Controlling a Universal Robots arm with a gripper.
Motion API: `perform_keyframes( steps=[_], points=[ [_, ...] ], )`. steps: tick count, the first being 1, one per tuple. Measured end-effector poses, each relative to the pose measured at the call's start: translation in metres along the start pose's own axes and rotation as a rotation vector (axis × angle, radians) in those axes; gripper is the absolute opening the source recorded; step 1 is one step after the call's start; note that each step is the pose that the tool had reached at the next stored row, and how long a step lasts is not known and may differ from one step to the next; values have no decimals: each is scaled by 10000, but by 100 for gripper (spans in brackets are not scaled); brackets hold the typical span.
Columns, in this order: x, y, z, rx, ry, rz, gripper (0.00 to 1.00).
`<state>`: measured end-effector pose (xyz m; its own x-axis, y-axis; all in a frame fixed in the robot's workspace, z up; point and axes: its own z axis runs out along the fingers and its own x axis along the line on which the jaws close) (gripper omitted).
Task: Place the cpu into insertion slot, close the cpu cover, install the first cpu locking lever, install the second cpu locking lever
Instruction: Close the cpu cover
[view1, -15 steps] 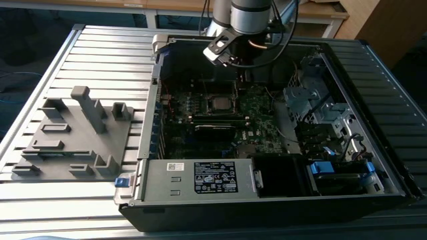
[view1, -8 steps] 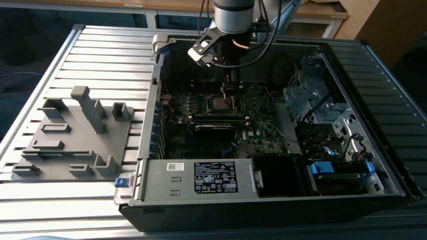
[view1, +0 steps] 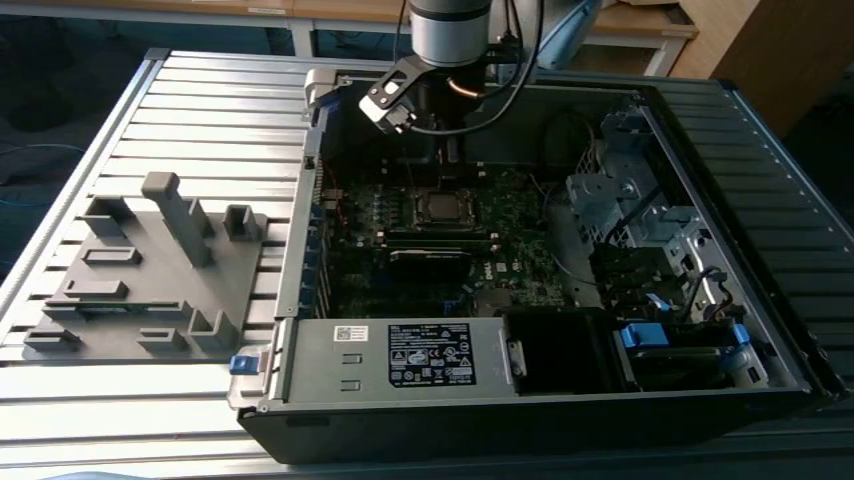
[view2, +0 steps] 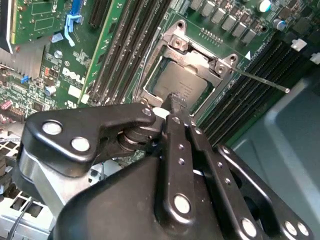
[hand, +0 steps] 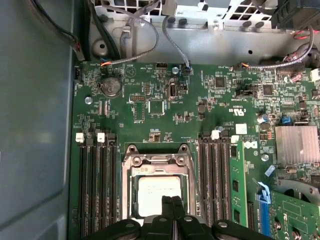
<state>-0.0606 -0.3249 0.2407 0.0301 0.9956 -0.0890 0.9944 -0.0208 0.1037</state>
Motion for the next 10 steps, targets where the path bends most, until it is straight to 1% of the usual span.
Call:
perform_keyframes(
  steps=[10],
  points=[
    [0,-4,0,0,0,2,11]
  ],
)
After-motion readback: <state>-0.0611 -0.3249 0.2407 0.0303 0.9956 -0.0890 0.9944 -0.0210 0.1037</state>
